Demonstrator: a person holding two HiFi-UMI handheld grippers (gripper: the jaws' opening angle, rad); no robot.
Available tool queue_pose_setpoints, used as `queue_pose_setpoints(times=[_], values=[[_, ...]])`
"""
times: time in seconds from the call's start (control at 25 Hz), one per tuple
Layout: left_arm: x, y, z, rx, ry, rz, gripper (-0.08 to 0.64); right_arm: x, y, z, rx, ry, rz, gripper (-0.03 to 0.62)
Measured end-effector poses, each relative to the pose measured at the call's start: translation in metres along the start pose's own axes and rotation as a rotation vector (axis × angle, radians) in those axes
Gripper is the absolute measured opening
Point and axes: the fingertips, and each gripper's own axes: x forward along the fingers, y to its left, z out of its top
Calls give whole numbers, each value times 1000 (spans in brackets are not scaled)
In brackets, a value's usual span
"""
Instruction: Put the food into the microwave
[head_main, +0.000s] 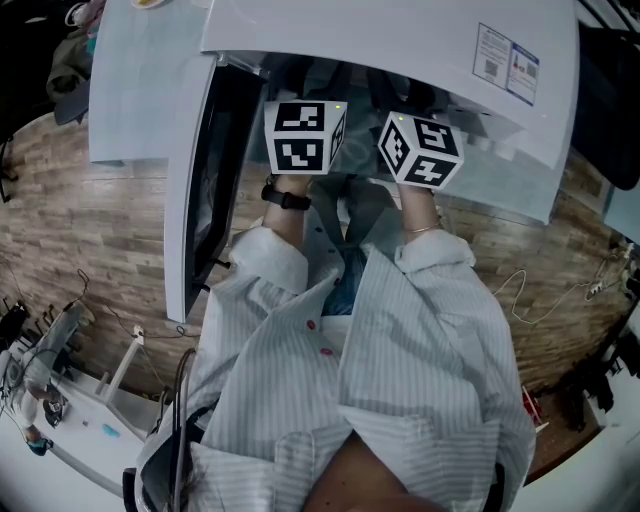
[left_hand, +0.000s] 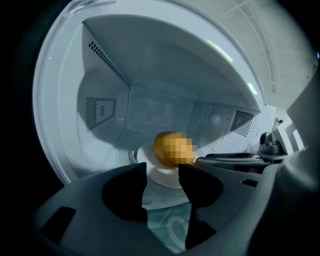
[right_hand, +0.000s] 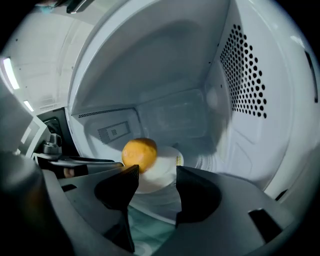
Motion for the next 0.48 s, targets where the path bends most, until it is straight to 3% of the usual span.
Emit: queue_pose_setpoints(times=[0.16,0.48], values=[[-9,-11,0,-31,-2,-59,206,-9,10,6,18,-12,50,249],[-35,-24,18,-32,-59,-65,195,-29,32,15,-1,-12,155,220]])
